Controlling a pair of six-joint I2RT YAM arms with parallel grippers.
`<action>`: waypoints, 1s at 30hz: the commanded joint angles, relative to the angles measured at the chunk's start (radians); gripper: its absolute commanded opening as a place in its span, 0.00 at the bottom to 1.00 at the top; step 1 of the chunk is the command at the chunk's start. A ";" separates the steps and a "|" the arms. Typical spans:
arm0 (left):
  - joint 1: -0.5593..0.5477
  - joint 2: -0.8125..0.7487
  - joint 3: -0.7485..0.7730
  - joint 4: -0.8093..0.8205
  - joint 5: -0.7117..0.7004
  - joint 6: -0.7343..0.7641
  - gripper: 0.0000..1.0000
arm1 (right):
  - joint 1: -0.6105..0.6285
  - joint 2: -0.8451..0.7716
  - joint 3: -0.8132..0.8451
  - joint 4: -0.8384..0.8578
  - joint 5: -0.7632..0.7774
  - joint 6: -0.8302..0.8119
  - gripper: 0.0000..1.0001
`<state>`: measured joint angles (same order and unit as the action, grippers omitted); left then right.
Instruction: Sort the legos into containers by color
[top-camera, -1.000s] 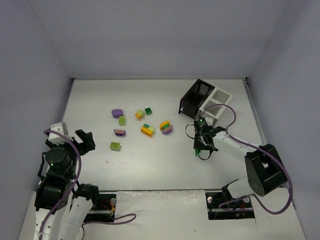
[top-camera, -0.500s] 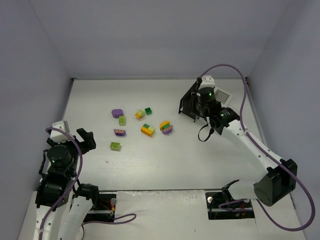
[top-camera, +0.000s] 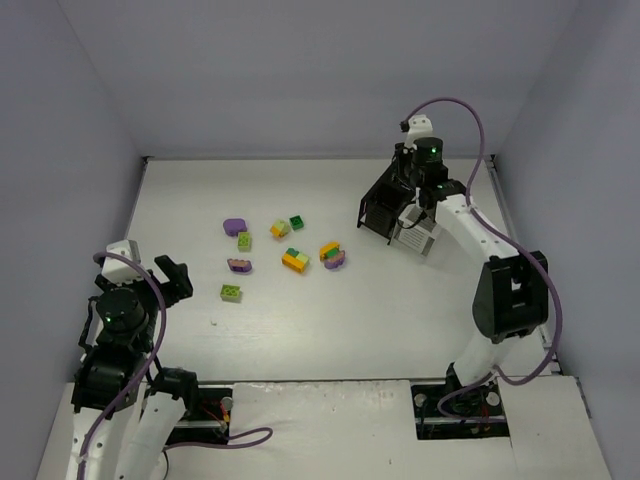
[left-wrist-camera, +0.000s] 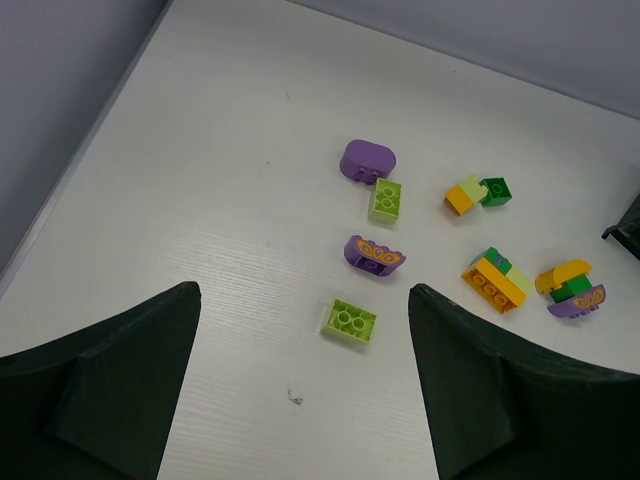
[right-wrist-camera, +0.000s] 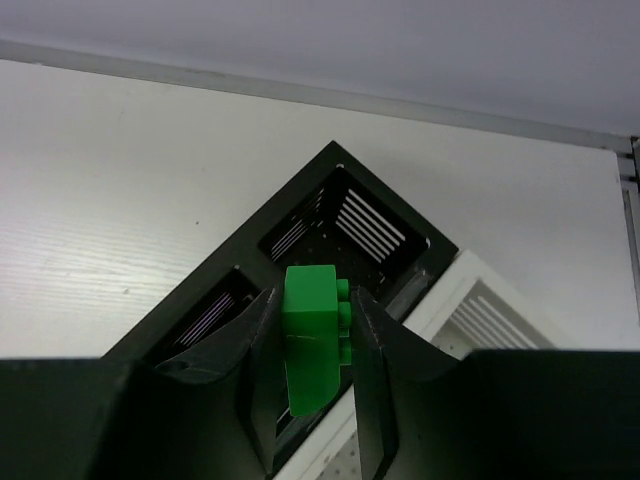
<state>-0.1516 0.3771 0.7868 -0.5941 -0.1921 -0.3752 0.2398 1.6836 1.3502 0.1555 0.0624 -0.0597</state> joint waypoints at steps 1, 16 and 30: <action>-0.003 0.029 0.009 0.059 0.003 -0.007 0.78 | -0.011 0.040 0.098 0.176 -0.047 -0.103 0.00; -0.003 0.023 0.011 0.057 0.003 -0.005 0.78 | -0.068 0.226 0.173 0.191 -0.114 -0.121 0.18; -0.003 0.019 0.009 0.060 0.010 -0.005 0.78 | -0.057 0.170 0.145 0.179 -0.150 -0.097 0.56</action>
<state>-0.1516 0.3798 0.7868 -0.5938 -0.1848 -0.3752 0.1772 1.9411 1.4887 0.2722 -0.0494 -0.1658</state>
